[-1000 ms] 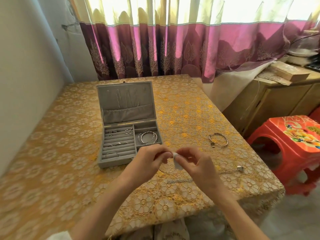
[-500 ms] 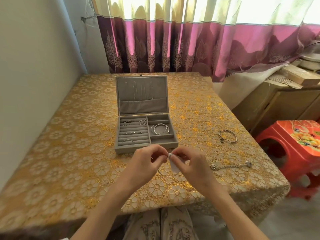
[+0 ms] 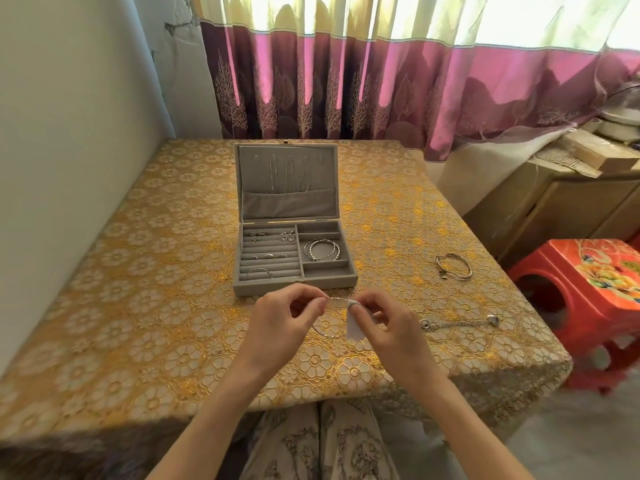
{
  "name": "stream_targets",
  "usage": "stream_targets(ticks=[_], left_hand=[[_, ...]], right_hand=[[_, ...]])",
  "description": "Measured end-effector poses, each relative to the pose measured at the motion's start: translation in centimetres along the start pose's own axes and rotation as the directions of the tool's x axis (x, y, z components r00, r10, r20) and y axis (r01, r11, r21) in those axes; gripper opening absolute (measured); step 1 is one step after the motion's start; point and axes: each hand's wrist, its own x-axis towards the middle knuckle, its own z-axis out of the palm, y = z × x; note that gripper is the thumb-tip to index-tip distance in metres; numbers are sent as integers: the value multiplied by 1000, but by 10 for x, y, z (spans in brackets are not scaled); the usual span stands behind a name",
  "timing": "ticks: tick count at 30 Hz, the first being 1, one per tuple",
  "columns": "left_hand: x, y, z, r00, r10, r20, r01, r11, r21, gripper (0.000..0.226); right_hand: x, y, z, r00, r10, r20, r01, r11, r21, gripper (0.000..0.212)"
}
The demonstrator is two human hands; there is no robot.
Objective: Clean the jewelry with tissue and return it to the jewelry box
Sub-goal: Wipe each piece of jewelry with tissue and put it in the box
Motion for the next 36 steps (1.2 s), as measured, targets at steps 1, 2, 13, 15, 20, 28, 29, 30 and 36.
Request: stream_targets(ticks=[1, 2, 13, 15, 20, 28, 29, 30, 36], left_hand=[[-1, 0, -1, 999, -29, -18, 28, 999, -40, 6], [-2, 0, -1, 998, -59, -32, 57, 995, -80, 6], [-3, 8, -10, 999, 36, -23, -33, 995, 93, 8], [-3, 9, -11, 998, 65, -20, -62, 989, 132, 9], [-2, 9, -14, 996, 87, 5, -87, 986, 141, 8], [-4, 1, -11, 977, -209, -44, 191, 946, -263, 8], [-4, -1, -9, 953, -301, -28, 268, 885, -381, 7], [-5, -3, -8, 923, -385, 12, 342, 803, -489, 8], [-11, -11, 1, 877, -463, 125, 458, 729, -508, 14]], right_hand=[[-1, 1, 0, 1000, 24, -3, -24, 999, 25, 12], [-3, 2, 0, 999, 48, 0, -48, 998, 45, 13], [-4, 1, 13, 998, -19, -61, 12, 993, -118, 15], [-4, -2, 15, 998, -9, -59, 3, 995, -98, 17], [-2, -12, 12, 974, 201, 100, -222, 932, 285, 5], [-4, -9, 5, 878, 305, 368, -477, 617, 627, 15], [-6, -7, 6, 878, 303, 371, -479, 592, 648, 16], [-9, -5, 8, 879, 295, 374, -476, 564, 675, 19], [-9, -7, 9, 910, 309, 277, -415, 673, 612, 12]])
